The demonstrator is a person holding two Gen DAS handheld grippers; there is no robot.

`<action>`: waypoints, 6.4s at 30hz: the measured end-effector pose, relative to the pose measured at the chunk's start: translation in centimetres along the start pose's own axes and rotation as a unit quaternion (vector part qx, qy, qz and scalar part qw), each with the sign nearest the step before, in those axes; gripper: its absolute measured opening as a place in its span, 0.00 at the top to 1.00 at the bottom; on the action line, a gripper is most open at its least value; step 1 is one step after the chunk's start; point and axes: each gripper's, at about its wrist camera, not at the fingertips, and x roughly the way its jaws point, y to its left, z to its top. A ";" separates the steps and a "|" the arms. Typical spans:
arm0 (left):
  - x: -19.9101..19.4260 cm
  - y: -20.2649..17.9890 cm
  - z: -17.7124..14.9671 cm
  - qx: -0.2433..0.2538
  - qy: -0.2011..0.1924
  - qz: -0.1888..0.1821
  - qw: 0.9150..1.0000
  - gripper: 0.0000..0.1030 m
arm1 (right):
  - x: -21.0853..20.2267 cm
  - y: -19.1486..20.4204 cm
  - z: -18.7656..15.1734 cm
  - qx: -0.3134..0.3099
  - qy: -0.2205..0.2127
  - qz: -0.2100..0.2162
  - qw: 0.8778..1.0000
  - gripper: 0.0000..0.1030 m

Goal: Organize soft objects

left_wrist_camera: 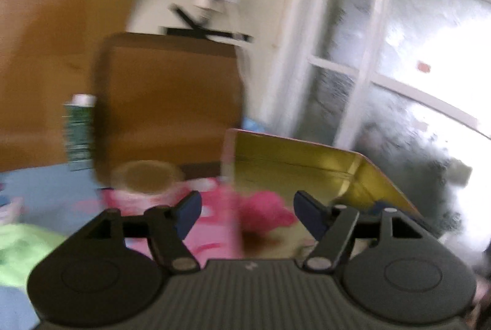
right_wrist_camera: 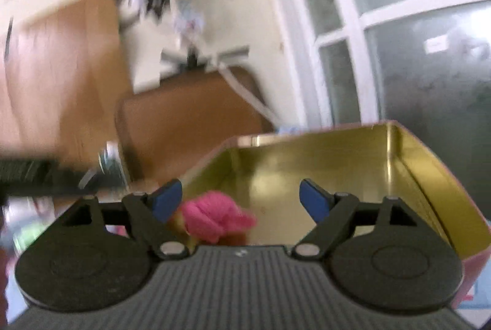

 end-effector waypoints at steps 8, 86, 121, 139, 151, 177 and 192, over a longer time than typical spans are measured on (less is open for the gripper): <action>-10.3 13.8 -7.0 -0.100 0.008 0.179 0.979 0.34 | 2.0 13.3 -1.9 -0.140 0.058 0.201 0.968 0.17; -11.8 11.8 -6.6 -0.043 -0.004 0.142 0.989 0.21 | 1.9 10.3 0.5 -0.025 0.140 0.262 0.955 0.29; -12.8 11.9 -10.5 -0.117 0.098 0.041 0.987 0.22 | -4.7 15.5 -9.0 -0.168 0.269 0.295 0.901 0.23; -0.6 -3.8 1.3 0.042 0.068 -0.086 0.993 0.31 | -1.7 5.7 -0.7 -0.182 0.092 0.156 0.966 0.44; 3.5 -6.3 0.1 0.030 0.057 -0.084 0.994 0.18 | 0.1 -1.8 0.5 -0.097 0.045 -0.006 0.994 0.33; -4.5 11.4 -6.9 -0.125 0.117 0.014 0.985 0.48 | 2.8 19.8 -9.7 -0.240 0.246 0.269 0.900 0.30; -6.8 1.7 -1.8 -0.050 0.044 -0.071 0.995 0.48 | -4.2 13.6 -3.7 -0.218 0.049 0.176 0.959 0.34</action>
